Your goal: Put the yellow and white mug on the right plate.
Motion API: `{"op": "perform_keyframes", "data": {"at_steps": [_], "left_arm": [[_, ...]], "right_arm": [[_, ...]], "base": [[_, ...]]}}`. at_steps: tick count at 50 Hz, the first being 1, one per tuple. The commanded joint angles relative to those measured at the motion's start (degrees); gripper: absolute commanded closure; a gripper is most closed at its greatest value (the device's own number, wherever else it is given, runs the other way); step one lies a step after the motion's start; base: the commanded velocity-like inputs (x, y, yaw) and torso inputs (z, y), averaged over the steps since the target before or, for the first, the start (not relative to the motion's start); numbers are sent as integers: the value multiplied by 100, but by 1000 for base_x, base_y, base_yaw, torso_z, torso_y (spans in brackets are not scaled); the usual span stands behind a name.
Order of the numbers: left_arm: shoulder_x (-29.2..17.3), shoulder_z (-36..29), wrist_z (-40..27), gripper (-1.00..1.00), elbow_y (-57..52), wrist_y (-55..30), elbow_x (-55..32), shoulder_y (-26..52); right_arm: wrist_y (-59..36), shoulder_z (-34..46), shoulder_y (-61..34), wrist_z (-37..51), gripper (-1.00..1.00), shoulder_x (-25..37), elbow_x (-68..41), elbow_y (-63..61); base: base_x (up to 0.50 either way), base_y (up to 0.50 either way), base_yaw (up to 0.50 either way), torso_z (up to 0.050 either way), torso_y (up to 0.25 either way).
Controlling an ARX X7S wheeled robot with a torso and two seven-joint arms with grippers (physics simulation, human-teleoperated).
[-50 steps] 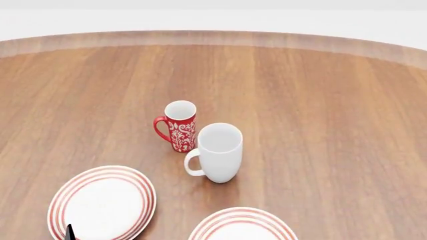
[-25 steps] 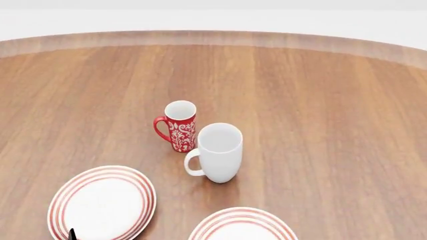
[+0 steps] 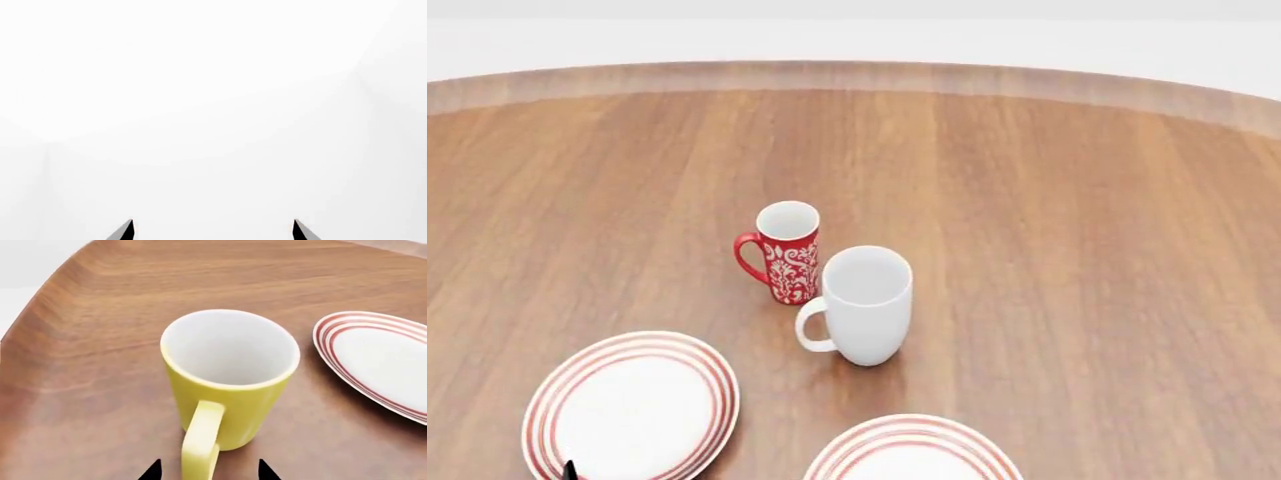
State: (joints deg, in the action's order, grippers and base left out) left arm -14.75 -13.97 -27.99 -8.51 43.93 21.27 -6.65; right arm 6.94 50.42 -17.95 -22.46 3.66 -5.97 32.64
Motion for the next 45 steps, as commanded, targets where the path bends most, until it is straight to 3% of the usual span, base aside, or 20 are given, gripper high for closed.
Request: {"op": "perform_keyframes", "data": {"at_steps": [1, 22, 35, 45], "left_arm": [[68, 93, 119, -100, -89, -52, 100, -15], [5, 15, 32, -100, -18, -58, 113, 17], [16, -78, -293, -100, 626, 303, 361, 194], [-16, -67, -107, -100, 135, -70, 238, 77]], "right_arm": [[342, -63, -119, 67, 100, -238, 68, 457], [685, 347, -476, 442, 100, -233, -382, 942], [-158, -269, -825, 631, 100, 710, -969, -529], [-518, -675, -849, 848, 100, 1397, -1249, -1312]], "base": [[0, 0, 0, 0, 0], [1, 2, 2, 0, 0], [1, 1, 1, 0, 0], [0, 0, 0, 0, 0]]}}
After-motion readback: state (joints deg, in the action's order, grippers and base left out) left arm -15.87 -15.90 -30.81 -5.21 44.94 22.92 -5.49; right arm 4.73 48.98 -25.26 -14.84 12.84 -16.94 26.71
